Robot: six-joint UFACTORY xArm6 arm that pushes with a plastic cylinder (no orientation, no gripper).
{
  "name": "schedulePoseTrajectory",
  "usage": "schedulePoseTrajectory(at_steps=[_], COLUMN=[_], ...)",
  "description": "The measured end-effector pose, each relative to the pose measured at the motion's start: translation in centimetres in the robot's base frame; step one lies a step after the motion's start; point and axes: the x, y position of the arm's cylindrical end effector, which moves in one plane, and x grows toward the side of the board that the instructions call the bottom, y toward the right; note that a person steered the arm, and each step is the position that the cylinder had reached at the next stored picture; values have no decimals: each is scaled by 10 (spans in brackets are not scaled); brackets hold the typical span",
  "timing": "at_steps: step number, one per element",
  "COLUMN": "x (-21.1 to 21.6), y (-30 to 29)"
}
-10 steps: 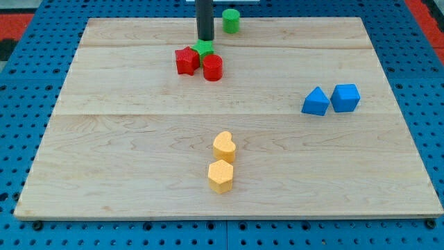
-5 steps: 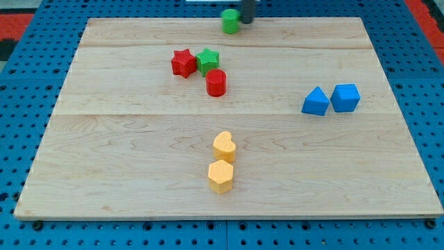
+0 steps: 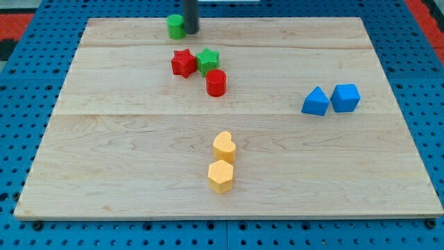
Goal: Move green circle towards the top left of the board
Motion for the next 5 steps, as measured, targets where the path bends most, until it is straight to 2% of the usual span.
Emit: schedulePoseTrajectory(at_steps=[2,3,4,5], x=[-24,-22,20,49], y=[13,-35,-51,-12])
